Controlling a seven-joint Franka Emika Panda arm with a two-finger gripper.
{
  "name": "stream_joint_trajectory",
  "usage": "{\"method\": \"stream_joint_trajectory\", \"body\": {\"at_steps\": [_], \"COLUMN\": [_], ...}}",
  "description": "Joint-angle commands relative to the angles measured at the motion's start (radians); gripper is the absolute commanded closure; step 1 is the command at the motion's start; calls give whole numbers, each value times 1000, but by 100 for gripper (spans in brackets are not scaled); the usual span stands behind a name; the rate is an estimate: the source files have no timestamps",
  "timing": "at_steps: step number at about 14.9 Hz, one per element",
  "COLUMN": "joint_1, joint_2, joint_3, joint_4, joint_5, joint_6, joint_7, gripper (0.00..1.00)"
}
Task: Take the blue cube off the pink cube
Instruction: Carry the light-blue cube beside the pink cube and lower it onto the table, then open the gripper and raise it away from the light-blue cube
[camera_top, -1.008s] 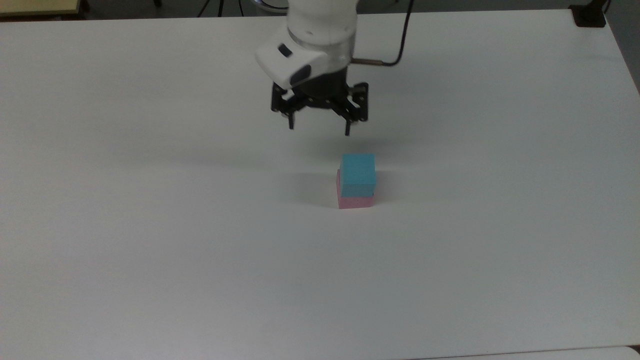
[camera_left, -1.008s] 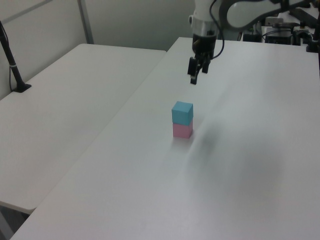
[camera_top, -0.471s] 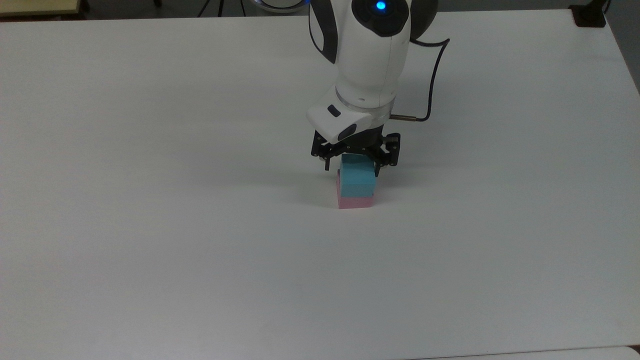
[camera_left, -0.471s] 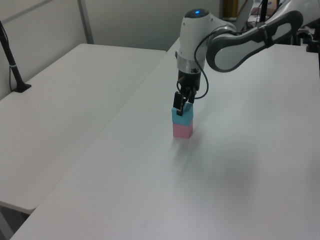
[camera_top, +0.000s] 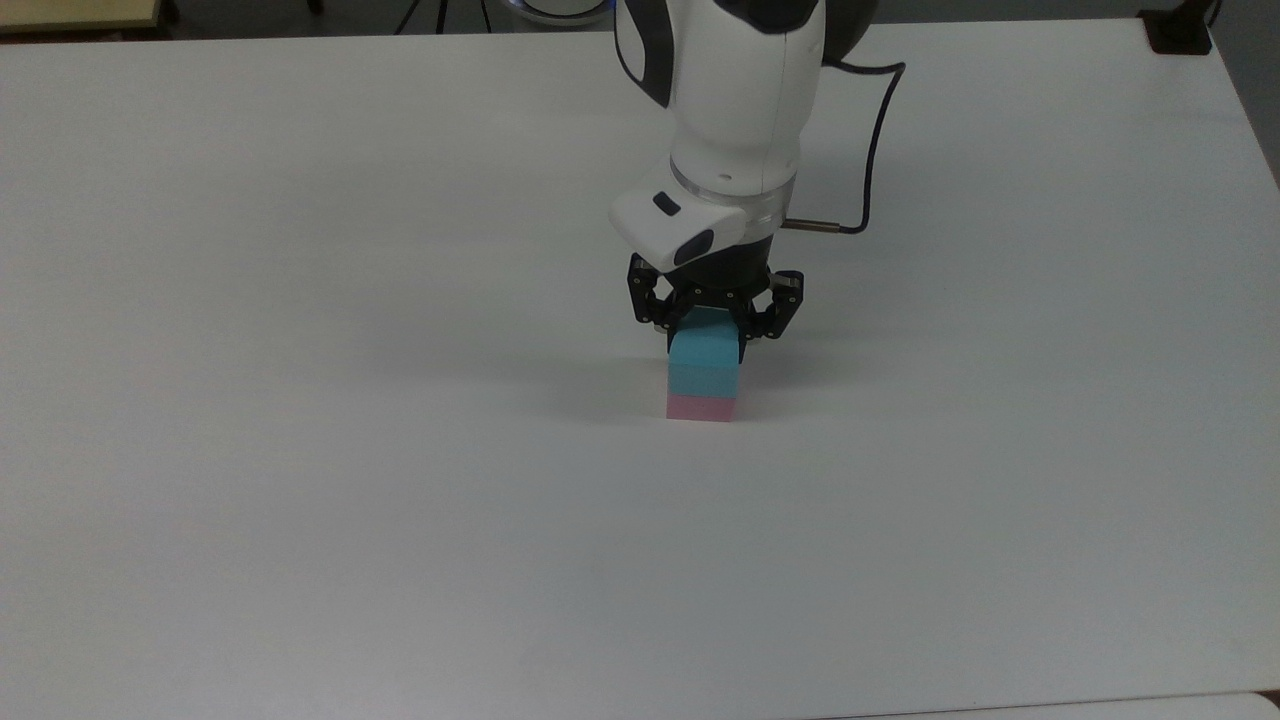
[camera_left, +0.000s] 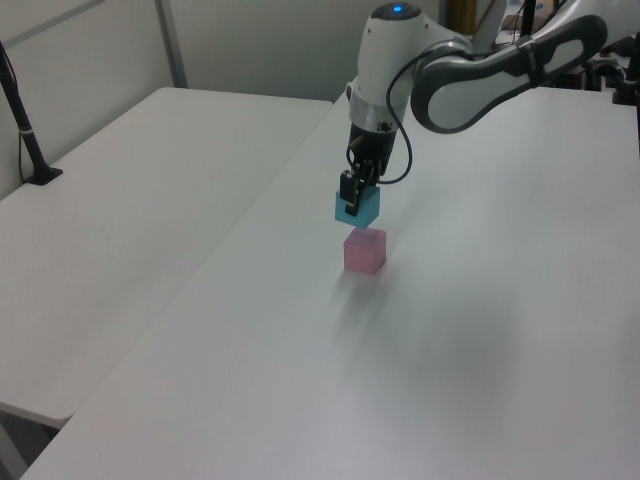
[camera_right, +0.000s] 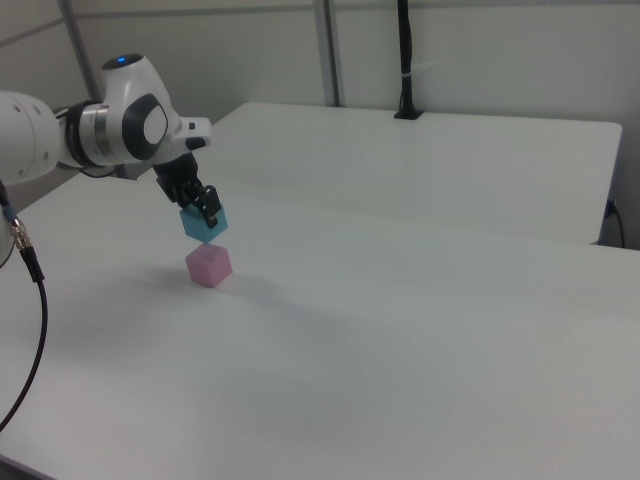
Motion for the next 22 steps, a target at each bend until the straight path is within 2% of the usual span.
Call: {"method": "stream_joint_trajectory", "body": {"at_steps": [1,4,6,7,9,10,11,12,16,19,22], "joint_1": [-43,-125,-154,-177,-211,-229,-256,-257,-206,-137,-125], "joint_2": [-22,25,71,99,120,125,122,111,36,-86,-201], "joint_3": [-11,-11,-11,-11,-13,-13,-11,-11,-11,-16,-23], "joint_4": [-24,-39,-38,-38,-36,-33,-32,-30,-38,-40,-44], "joint_5": [-16,-20,-61,-103,-132,-132,-126,-121,-114,-80,39], "joint_6": [-16,-6,10,37,77,88,90,88,47,-146,-315], "joint_7": [-73,-220,-262,-264,-265,-267,-265,-264,-250,-222,-231], "gripper": [72,72,72,68,59,47,13,0,0,0,0]}}
